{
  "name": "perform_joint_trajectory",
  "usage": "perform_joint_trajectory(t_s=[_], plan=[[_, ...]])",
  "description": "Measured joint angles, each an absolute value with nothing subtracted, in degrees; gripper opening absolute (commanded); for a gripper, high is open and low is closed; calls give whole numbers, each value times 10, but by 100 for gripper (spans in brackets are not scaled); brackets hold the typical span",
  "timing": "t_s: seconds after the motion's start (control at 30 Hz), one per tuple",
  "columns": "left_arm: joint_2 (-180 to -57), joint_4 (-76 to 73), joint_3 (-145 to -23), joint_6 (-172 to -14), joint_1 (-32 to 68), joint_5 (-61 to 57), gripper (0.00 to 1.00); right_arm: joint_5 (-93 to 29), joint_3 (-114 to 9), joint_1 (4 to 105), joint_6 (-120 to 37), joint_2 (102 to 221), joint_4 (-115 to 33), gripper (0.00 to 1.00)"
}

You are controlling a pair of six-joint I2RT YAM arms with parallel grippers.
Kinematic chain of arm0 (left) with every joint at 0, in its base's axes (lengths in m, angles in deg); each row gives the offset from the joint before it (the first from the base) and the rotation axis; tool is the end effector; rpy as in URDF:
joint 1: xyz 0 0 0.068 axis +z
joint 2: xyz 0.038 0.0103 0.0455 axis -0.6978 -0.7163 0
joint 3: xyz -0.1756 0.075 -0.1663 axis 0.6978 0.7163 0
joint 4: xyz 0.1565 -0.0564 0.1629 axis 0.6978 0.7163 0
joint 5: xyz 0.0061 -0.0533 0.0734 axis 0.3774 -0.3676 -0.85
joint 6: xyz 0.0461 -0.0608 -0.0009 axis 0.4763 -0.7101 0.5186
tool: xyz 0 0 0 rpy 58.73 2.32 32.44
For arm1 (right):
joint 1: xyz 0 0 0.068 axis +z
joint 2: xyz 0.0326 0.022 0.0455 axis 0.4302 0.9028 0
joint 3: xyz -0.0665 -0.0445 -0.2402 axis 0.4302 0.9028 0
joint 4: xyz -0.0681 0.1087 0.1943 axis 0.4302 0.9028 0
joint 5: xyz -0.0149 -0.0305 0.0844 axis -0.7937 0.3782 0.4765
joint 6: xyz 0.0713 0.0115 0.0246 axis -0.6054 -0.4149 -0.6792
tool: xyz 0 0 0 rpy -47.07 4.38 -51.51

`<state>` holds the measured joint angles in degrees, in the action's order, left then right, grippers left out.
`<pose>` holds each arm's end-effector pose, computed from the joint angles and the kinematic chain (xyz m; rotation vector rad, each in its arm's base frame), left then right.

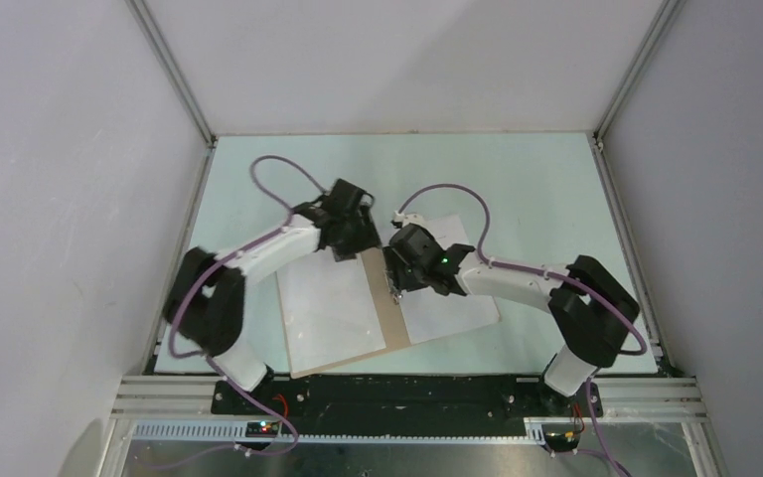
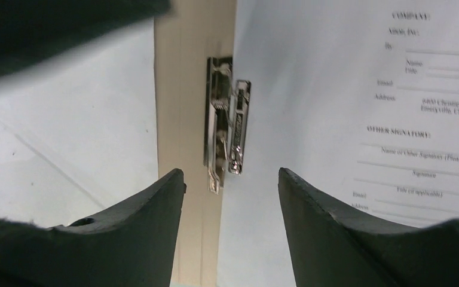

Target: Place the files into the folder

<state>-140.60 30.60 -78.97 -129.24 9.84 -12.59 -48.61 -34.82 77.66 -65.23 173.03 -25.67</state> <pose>0.2786 -0.1875 0.1786 -0.3383 2.6734 -0.4261 0.2095 0.2530 0.1770 -0.3947 2.4644 0.4348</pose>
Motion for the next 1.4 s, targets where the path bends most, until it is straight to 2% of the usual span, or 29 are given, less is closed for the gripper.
perform_joint_trajectory(t_s=[0.1, 0.2, 0.33, 0.47, 0.5, 0.6, 0.63, 0.7, 0.77, 0.97, 1.4], plan=[[-1321, 304, -744, -1287, 163, -128, 93, -513, -389, 794, -634, 1769, -245, 66], [-1233, 306, -692, -1281, 245, -130, 99, -534, -428, 810, -620, 1809, -227, 67], [-1156, 313, -641, -1267, 329, -129, 100, -551, -463, 823, -609, 1857, -204, 63], [-1122, 317, -600, -1245, 368, -125, 100, -557, -483, 820, -602, 1892, -188, 56], [-1118, 318, -590, -1238, 375, -124, 100, -557, -487, 818, -599, 1899, -186, 50], [-1113, 326, -567, -1220, 389, -121, 100, -559, -497, 813, -595, 1906, -177, 42], [-1112, 327, -559, -1214, 392, -119, 100, -560, -499, 812, -593, 1906, -176, 35], [-1112, 329, -544, -1205, 397, -116, 100, -558, -502, 807, -593, 1908, -174, 27], [-1112, 331, -534, -1199, 398, -110, 100, -557, -506, 802, -593, 1909, -170, 22], [-1113, 338, -525, -1176, 399, -87, 100, -513, -513, 763, -592, 1910, -171, 17], [-1126, 335, -507, -1139, 400, -35, 100, -310, -455, 649, -602, 1891, -251, 15]])
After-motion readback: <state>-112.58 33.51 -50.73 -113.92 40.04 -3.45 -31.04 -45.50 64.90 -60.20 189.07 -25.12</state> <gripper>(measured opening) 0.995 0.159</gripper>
